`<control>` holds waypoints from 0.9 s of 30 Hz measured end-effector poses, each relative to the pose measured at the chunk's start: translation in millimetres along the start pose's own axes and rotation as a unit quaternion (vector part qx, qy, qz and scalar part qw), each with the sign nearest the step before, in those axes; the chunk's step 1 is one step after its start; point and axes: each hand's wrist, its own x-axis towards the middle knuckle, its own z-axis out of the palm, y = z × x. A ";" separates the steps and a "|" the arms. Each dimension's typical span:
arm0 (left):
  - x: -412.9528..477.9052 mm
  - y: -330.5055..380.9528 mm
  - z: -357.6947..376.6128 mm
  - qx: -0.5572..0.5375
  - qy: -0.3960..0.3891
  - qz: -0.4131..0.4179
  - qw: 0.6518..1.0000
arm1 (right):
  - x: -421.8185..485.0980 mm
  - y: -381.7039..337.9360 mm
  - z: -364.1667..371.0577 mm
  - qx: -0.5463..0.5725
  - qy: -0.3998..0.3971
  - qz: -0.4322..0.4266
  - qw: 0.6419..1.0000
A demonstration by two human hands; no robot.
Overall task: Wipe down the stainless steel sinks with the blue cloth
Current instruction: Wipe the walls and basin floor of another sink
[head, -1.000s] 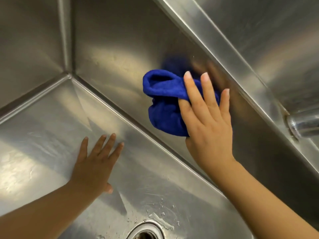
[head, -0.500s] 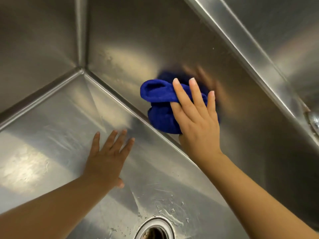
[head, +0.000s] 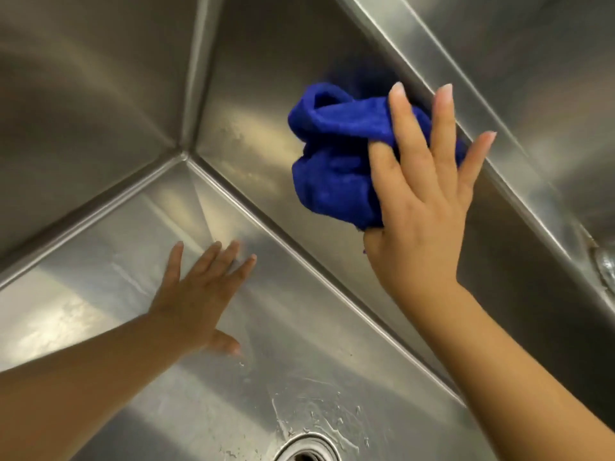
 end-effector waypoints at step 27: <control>12.3 -59.4 -9.7 0.044 -0.047 -0.040 0.997 | -19.9 -63.1 114.4 -0.061 -0.242 -0.186 0.950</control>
